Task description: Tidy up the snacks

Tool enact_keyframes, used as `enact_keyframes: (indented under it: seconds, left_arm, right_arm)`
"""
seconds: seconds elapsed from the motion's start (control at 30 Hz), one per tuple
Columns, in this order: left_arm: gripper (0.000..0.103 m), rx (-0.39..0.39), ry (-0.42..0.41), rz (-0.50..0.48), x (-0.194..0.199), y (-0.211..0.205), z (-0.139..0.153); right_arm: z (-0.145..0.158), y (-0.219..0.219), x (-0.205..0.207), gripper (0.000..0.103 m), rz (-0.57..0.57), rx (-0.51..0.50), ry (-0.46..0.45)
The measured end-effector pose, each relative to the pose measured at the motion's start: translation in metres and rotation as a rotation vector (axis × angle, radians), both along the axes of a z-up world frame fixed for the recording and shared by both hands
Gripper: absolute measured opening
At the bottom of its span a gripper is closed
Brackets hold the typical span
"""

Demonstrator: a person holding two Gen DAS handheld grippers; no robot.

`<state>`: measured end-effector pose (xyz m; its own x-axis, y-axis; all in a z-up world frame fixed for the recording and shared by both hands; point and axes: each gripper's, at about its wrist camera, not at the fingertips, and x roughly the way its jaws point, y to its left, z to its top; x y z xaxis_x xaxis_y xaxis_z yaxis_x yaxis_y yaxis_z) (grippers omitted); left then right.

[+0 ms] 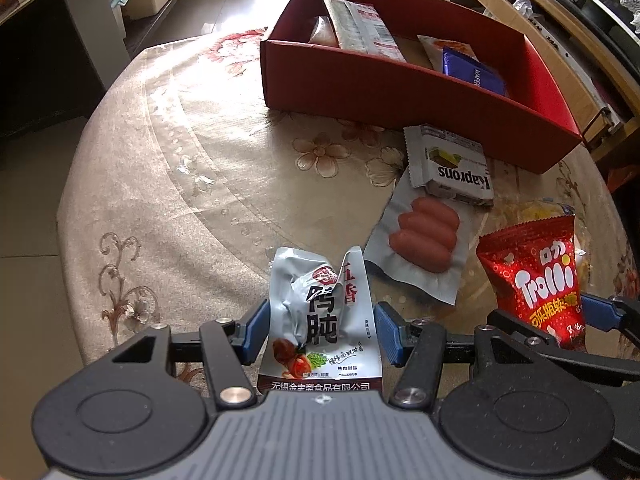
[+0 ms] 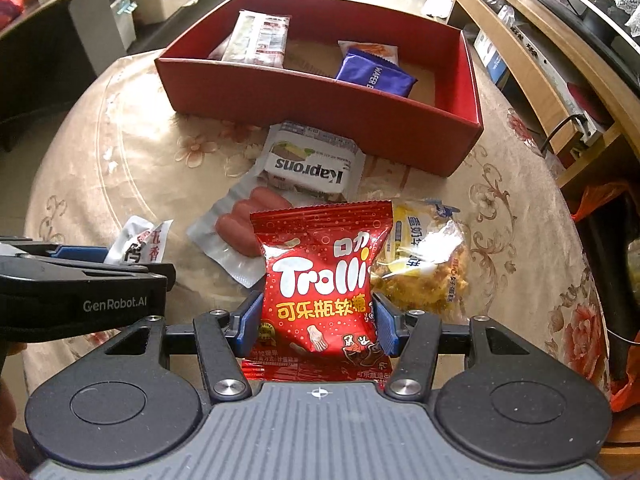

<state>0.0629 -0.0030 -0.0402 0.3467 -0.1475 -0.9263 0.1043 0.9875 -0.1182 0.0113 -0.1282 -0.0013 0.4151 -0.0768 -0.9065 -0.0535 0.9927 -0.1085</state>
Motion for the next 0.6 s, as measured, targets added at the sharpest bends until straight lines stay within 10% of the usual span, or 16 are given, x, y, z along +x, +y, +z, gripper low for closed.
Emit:
enact_keyframes:
  seconds: [0.6]
  left_arm:
    - [0.055,-0.006,-0.060,-0.017,-0.005,-0.003,0.020]
  right_arm:
    - [0.002,0.001,-0.008,0.064,0.002,-0.003,-0.004]
